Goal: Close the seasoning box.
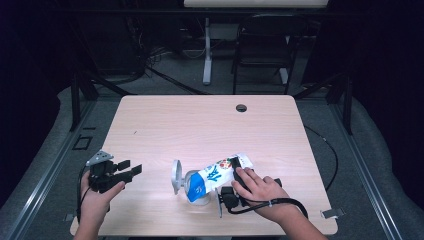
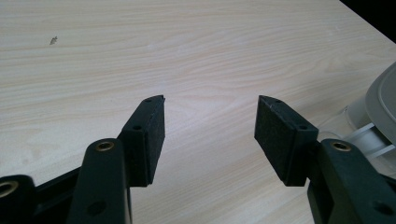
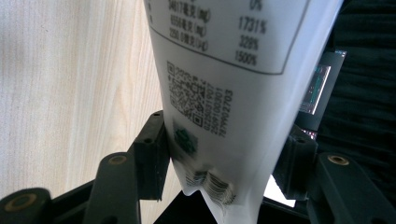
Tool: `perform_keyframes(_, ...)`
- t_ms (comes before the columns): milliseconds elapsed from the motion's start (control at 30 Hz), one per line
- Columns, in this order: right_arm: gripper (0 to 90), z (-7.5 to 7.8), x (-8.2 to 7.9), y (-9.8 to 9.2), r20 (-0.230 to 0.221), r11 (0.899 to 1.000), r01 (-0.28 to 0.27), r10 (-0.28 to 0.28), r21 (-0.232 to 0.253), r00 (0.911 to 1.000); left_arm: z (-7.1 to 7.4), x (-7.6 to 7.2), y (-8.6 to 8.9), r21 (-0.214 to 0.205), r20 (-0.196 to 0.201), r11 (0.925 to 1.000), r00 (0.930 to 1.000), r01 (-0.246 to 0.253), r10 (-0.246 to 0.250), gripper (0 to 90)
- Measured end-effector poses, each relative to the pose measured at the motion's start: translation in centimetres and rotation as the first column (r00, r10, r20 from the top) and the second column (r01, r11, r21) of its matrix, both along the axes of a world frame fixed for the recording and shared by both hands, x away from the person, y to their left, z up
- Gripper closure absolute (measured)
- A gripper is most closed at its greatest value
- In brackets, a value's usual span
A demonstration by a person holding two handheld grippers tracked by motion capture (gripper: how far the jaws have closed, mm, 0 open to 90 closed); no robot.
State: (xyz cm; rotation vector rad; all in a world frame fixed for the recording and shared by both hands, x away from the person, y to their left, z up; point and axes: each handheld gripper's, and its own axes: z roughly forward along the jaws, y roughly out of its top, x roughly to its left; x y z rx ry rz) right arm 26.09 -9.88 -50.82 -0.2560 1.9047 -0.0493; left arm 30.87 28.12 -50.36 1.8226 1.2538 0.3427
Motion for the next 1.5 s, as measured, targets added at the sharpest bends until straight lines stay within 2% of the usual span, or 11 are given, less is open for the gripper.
perform_keyframes(200,45.7,-0.07,0.05,-0.03,-0.002,1.000,-0.006,0.006,0.008,1.0000,-0.06,0.06,-0.01,0.016,-0.003,0.9999,1.0000,0.001,-0.001,39.8)
perform_keyframes(267,45.7,0.02,0.01,0.01,0.001,1.000,-0.001,0.001,-0.002,1.0000,-0.05,0.06,0.00,0.020,-0.005,0.9998,1.0000,0.002,-0.002,39.6)
perform_keyframes(433,45.8,-0.14,0.13,-0.04,-0.005,1.000,-0.012,0.012,0.018,0.9999,-0.09,0.06,-0.03,0.023,-0.003,0.9997,1.0000,-0.004,0.004,39.5)
perform_keyframes(633,45.7,-0.12,0.09,-0.01,0.000,1.000,-0.012,0.012,0.012,0.9999,-0.04,0.03,0.08,0.033,-0.007,0.9994,0.9999,-0.008,0.008,39.4)
perform_keyframes(1067,45.8,-0.02,0.05,0.08,0.007,1.000,-0.008,0.009,-0.005,0.9999,-0.07,0.02,0.15,0.028,0.001,0.9994,0.9998,-0.019,0.019,39.4)
perform_keyframes(1500,45.9,0.00,0.04,0.08,0.010,1.000,-0.013,0.013,-0.010,0.9999,-0.05,0.02,0.29,0.030,-0.008,0.9994,0.9998,-0.019,0.019,39.4)
